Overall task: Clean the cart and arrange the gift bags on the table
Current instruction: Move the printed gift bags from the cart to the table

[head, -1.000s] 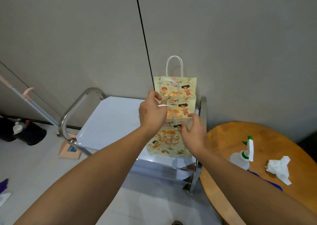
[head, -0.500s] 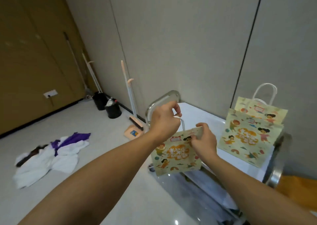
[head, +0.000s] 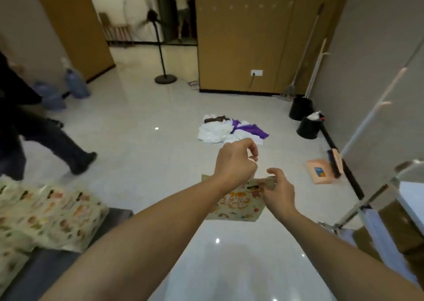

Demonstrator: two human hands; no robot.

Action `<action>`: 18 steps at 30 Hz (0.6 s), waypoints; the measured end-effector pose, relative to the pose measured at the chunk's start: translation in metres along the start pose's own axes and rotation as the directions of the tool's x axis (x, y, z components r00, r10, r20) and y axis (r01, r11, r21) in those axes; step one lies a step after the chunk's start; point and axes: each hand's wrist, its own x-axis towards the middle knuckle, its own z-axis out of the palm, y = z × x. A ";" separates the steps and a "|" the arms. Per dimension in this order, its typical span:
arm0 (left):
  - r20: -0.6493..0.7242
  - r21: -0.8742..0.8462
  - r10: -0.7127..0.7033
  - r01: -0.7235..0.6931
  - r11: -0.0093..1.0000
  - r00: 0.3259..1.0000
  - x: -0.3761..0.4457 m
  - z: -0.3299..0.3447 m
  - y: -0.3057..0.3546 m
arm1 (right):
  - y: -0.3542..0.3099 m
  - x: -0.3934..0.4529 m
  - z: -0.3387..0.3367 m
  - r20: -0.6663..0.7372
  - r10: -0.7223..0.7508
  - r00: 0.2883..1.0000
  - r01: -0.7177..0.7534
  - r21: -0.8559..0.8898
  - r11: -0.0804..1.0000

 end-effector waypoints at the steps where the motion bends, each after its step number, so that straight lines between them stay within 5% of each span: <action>1: -0.032 0.022 -0.046 0.047 0.999 0.998 -0.009 -0.022 -0.022 | -0.012 -0.007 0.029 0.054 -0.022 0.998 0.021 0.009 1.000; 8: -0.318 0.012 -0.367 0.391 0.921 0.874 -0.089 -0.148 -0.149 | -0.088 -0.068 0.197 0.465 -0.200 0.862 0.208 0.036 0.978; 18: -0.537 -0.112 -0.604 0.659 0.744 0.590 -0.166 -0.237 -0.273 | -0.133 -0.125 0.381 0.775 -0.323 0.543 0.497 0.012 0.867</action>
